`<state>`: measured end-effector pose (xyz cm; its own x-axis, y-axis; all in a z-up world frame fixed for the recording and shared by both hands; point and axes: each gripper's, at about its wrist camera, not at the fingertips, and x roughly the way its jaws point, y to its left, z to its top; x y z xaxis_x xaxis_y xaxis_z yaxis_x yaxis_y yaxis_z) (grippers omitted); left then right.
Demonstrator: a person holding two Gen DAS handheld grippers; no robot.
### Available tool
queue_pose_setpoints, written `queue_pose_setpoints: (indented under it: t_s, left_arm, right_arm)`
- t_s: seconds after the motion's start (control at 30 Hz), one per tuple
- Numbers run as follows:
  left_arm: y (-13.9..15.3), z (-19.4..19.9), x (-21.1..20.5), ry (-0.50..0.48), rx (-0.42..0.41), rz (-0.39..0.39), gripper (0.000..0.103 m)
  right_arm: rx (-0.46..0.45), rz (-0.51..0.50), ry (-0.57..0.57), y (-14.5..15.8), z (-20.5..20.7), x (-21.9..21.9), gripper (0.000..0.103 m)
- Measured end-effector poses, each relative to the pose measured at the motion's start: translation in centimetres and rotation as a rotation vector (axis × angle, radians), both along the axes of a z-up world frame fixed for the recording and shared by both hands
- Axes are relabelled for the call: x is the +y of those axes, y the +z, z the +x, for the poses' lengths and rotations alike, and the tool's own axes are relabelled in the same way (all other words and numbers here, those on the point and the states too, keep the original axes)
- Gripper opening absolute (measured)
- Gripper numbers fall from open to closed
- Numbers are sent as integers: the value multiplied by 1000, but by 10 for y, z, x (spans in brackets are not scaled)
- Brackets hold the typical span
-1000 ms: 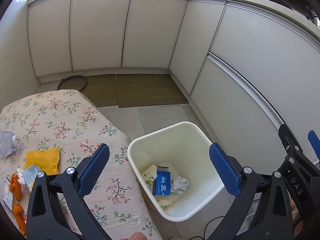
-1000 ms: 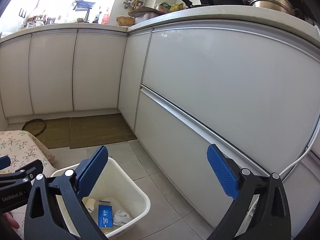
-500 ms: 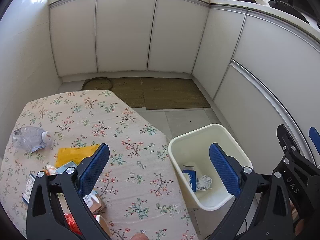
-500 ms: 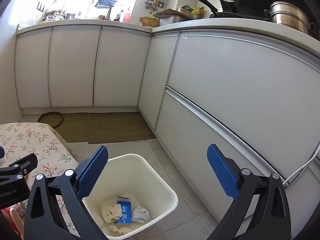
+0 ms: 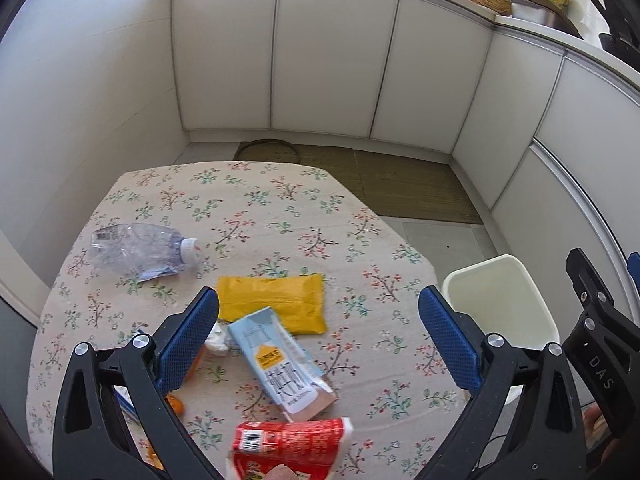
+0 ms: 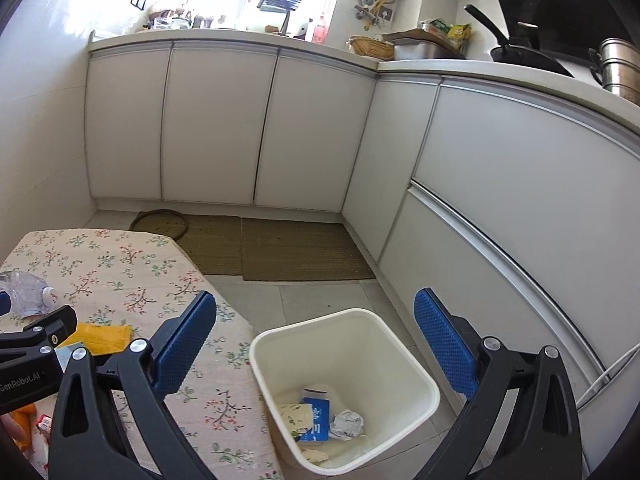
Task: Collect trash
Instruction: 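Move both tools back over the table toward the remaining trash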
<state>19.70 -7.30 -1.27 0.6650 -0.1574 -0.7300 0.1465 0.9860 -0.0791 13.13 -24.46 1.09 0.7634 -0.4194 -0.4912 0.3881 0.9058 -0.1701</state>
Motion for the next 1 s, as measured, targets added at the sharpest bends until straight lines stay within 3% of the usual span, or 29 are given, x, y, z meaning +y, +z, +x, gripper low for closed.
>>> queue_pose_setpoints:
  t_s: [0.43, 0.63, 0.77, 1.0]
  left_arm:
    - [-21, 12, 95, 130, 92, 55, 96]
    - [-46, 22, 128, 143, 228, 95, 96]
    - [-77, 26, 141, 95, 377, 153, 96]
    - [-112, 33, 159, 95, 466, 215, 96]
  right_arm:
    - [37, 14, 133, -9, 30, 79, 96]
    - [70, 39, 181, -17, 42, 105, 96]
    - [83, 58, 202, -20, 49, 118, 96]
    - [119, 92, 216, -27, 58, 126, 96]
